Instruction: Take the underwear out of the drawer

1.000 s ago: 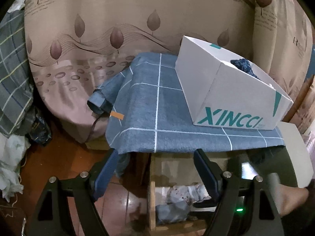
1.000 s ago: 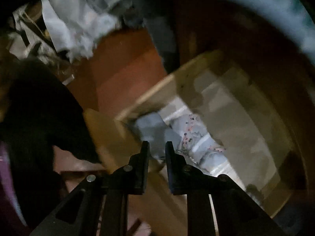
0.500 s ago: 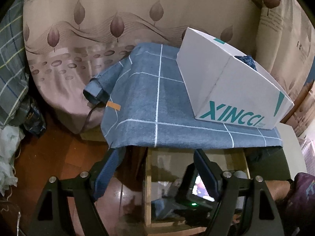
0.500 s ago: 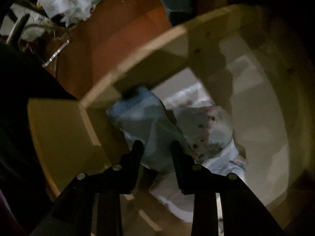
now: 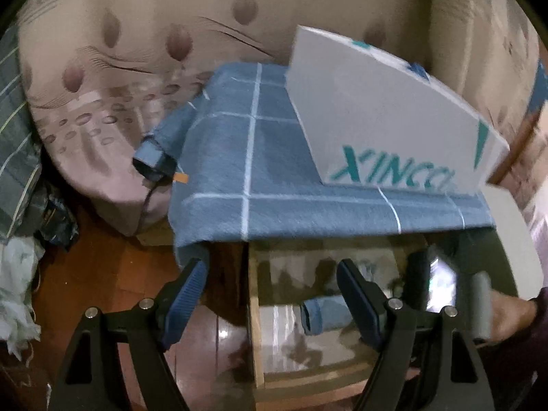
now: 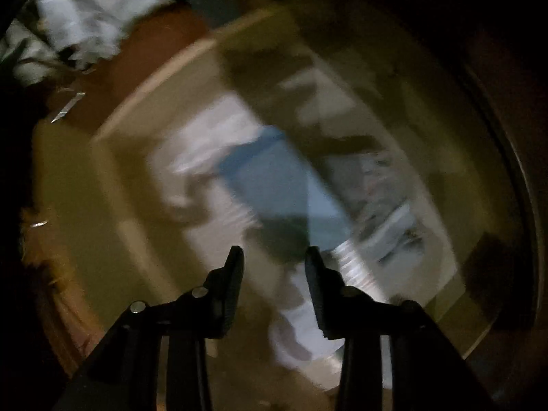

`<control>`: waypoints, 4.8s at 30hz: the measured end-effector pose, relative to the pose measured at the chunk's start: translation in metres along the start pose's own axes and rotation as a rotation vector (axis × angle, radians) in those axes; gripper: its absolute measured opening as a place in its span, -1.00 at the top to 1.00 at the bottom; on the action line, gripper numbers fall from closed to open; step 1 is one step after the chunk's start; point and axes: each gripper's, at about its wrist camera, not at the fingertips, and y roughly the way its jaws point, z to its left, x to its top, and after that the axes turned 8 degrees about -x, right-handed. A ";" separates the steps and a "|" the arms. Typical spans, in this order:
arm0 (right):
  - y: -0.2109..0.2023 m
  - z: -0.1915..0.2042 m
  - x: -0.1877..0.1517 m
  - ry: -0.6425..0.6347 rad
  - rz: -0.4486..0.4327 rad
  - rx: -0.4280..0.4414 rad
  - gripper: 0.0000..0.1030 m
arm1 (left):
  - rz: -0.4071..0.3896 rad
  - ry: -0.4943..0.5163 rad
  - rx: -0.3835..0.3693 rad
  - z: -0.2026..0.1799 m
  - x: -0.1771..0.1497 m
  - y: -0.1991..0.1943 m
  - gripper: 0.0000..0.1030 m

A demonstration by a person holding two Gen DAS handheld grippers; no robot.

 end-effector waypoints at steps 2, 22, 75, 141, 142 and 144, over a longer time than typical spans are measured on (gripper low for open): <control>-0.022 -0.006 -0.014 0.040 -0.048 -0.014 0.32 | 0.031 0.025 -0.017 -0.007 -0.002 0.007 -0.57; -0.191 -0.094 -0.174 0.755 -0.660 0.286 -0.42 | 0.470 0.883 -0.144 -0.146 -0.077 0.145 -0.57; -0.052 -0.064 -0.088 0.531 -0.111 0.174 -0.56 | 0.108 0.693 -0.222 -0.111 -0.017 -0.021 0.07; -0.047 -0.103 -0.130 0.889 -0.164 0.072 0.25 | -0.216 0.275 -0.305 -0.040 -0.010 -0.055 0.01; -0.041 -0.101 -0.128 0.905 -0.173 0.086 0.25 | -0.221 0.278 -0.303 -0.040 -0.011 -0.057 0.01; -0.045 -0.103 -0.134 0.921 -0.188 0.106 0.25 | -0.227 0.287 -0.304 -0.041 -0.012 -0.058 0.01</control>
